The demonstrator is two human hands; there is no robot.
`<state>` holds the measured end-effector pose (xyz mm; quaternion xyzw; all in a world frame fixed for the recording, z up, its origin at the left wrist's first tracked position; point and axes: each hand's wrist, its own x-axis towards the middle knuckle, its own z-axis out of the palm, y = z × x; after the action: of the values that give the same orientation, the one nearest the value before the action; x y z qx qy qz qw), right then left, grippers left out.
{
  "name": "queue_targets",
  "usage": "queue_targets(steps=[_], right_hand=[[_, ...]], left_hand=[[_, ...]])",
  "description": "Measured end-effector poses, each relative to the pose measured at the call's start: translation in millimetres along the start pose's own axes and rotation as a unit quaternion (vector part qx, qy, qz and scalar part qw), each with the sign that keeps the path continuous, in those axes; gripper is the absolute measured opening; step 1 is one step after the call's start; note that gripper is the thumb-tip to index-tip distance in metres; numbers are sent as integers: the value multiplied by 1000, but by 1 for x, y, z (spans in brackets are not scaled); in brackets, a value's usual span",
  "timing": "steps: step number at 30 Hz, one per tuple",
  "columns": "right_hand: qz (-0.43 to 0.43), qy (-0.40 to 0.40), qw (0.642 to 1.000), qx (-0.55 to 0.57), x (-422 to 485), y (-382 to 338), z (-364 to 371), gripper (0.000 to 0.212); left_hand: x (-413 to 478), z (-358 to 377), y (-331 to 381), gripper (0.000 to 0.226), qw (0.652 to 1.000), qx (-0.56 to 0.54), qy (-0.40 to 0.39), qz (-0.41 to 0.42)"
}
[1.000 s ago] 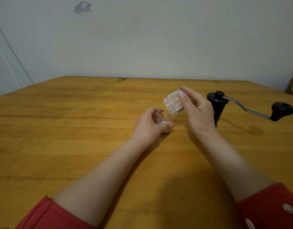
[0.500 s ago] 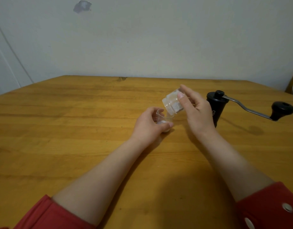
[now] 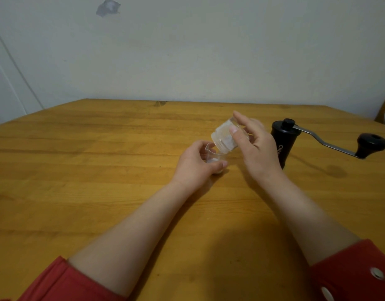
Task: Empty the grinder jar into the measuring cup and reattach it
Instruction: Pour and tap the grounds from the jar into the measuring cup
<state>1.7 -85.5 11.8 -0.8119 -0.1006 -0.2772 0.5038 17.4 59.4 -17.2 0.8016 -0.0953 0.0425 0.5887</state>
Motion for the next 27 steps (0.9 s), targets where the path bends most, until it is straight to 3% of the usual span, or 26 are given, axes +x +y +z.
queue_targets(steps=[14, 27], right_hand=[[-4, -3, 1000, 10, 2, 3, 1, 47], [84, 27, 994, 72, 10, 10, 1, 52]], left_hand=[[-1, -1, 2, 50, 1000, -7, -8, 2], [-2, 1, 2, 52, 1000, -5, -5, 5]])
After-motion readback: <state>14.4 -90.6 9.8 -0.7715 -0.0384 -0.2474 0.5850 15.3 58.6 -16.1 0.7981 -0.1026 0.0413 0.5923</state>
